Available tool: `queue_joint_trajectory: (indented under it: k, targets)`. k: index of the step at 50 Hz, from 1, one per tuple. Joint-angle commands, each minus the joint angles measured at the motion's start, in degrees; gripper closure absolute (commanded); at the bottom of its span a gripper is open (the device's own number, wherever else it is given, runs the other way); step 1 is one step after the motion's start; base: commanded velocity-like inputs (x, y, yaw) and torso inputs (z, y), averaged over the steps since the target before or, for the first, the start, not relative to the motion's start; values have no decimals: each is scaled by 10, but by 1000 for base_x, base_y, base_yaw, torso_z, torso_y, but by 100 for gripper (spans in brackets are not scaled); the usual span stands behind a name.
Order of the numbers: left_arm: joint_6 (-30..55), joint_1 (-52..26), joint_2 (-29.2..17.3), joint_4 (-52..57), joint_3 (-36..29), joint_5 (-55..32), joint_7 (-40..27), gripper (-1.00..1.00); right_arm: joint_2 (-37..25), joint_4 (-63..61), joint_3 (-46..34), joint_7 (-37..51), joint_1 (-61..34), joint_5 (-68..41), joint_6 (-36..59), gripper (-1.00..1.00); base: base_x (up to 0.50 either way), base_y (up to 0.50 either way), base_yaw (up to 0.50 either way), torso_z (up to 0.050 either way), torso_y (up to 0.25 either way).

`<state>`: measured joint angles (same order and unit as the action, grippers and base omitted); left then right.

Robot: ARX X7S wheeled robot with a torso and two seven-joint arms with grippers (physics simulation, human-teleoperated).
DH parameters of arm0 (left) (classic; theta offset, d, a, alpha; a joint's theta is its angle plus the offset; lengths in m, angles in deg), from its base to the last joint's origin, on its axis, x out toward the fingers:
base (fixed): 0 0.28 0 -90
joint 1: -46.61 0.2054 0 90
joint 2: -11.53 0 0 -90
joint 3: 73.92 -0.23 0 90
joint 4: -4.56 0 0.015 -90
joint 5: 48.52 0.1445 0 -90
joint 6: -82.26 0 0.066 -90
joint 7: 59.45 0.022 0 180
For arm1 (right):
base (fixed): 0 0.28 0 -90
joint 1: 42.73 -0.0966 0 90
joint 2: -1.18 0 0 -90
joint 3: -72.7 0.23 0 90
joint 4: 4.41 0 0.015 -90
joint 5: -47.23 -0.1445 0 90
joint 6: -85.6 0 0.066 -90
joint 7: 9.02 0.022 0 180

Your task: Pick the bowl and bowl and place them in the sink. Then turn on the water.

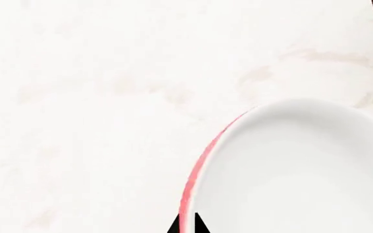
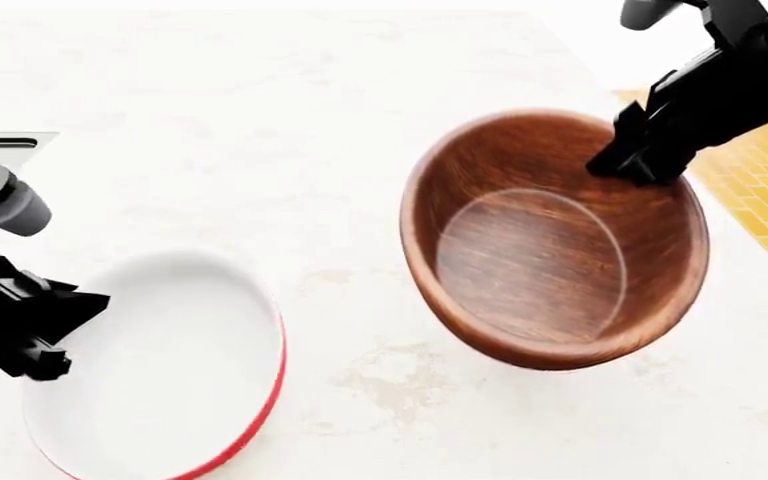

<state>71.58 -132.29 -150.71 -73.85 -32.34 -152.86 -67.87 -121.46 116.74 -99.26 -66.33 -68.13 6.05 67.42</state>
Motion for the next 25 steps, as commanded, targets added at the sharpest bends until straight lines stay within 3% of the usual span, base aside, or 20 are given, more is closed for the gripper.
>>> queue_joint_trajectory:
  k: [1, 25]
  targets:
    - [-13, -44, -3, 3, 33, -10, 7, 100, 2, 8, 17, 5, -6, -5, -10, 100, 0, 0, 0, 0, 0]
    - [-59, -105, -9, 48, 96, -49, 17, 100, 4, 45, 108, 65, -7, -20, -82, 100, 0, 0, 0, 0, 0]
